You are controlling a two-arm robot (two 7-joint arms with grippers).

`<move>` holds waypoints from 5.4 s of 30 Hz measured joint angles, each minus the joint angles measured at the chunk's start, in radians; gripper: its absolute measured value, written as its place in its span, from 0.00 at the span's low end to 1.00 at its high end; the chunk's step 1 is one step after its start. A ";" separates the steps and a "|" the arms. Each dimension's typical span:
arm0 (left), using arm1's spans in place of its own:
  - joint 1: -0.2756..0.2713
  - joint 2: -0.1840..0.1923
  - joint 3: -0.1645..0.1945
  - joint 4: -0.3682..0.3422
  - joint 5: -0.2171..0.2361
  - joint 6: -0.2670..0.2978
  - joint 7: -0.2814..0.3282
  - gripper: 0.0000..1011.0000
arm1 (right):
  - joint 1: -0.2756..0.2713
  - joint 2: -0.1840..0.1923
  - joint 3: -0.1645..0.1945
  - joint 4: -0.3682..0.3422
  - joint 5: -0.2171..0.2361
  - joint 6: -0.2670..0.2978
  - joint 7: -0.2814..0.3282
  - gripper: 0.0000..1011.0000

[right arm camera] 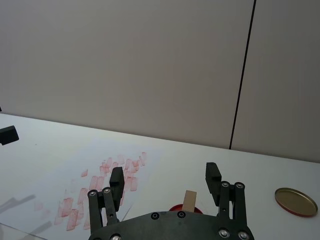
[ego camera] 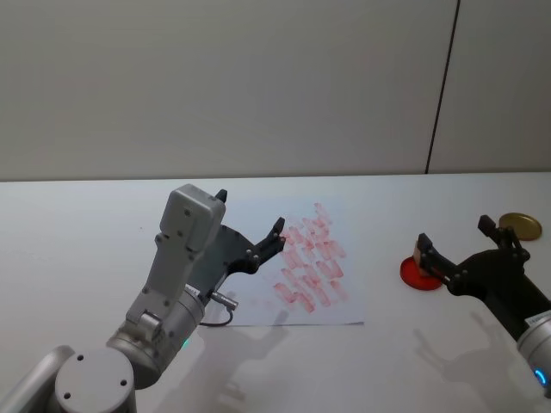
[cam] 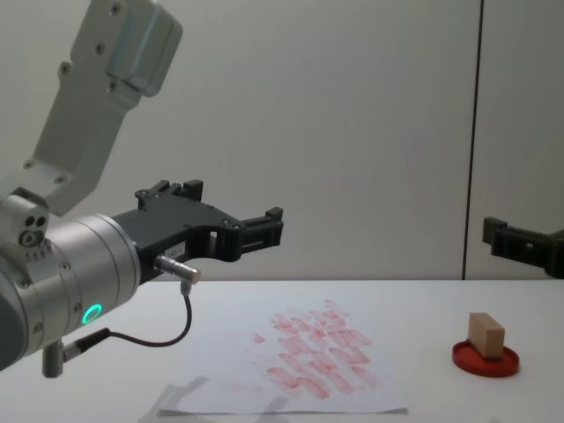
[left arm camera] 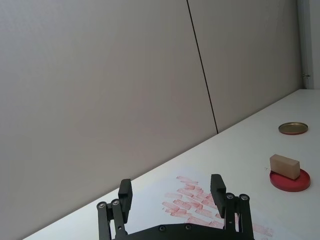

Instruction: Use the one hand to pick up the stamp and affix it onto the A4 paper.

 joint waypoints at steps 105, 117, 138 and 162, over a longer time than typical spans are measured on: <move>0.000 0.000 0.000 0.000 0.000 0.000 0.000 0.98 | 0.351 -0.268 -0.003 0.455 -0.075 0.375 -0.198 0.35; 0.000 0.000 0.000 0.000 0.000 0.000 0.000 0.98 | 0.367 -0.277 0.004 0.477 -0.076 0.378 -0.206 0.22; 0.000 0.000 0.000 0.000 0.000 0.000 0.000 0.98 | 0.357 -0.282 0.001 0.383 -0.105 0.345 -0.202 0.22; 0.000 0.000 0.000 0.000 0.000 0.000 0.000 0.98 | 0.411 -0.370 -0.064 0.413 -0.139 0.464 -0.183 0.22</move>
